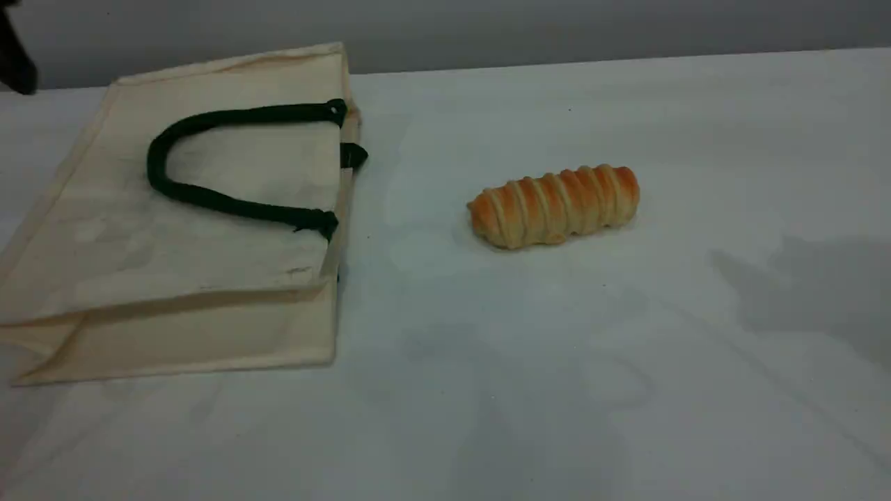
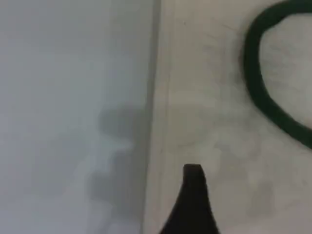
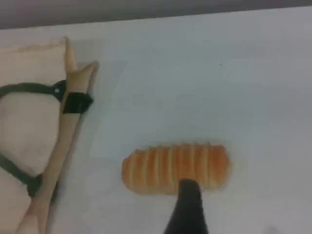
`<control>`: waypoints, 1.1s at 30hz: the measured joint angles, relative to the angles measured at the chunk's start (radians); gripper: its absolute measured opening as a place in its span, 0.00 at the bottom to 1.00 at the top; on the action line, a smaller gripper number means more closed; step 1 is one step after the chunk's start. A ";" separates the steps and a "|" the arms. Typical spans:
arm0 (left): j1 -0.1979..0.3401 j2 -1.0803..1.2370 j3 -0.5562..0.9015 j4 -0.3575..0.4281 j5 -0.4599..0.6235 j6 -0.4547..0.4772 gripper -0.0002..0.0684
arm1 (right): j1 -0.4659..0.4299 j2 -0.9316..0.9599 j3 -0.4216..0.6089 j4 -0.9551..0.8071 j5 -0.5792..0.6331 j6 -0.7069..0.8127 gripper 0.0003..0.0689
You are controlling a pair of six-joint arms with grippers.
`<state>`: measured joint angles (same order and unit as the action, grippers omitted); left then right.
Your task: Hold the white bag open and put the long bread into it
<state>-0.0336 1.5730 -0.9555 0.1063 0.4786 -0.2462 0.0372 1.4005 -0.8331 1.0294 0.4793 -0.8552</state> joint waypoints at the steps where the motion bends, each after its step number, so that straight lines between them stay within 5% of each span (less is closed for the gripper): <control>1: 0.000 0.035 -0.027 0.000 0.000 0.000 0.78 | 0.004 0.024 -0.009 0.015 -0.005 -0.017 0.77; 9: 0.000 0.289 -0.243 -0.015 0.020 0.002 0.78 | 0.004 0.157 -0.044 0.052 -0.040 -0.051 0.77; 15: 0.000 0.440 -0.366 -0.096 0.045 0.059 0.78 | 0.004 0.166 -0.044 0.056 -0.075 -0.051 0.77; 33: -0.001 0.633 -0.402 -0.243 0.014 0.183 0.74 | 0.004 0.166 -0.043 0.070 -0.083 -0.067 0.77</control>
<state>-0.0345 2.2059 -1.3577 -0.1371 0.4923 -0.0634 0.0417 1.5666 -0.8761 1.0993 0.3966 -0.9219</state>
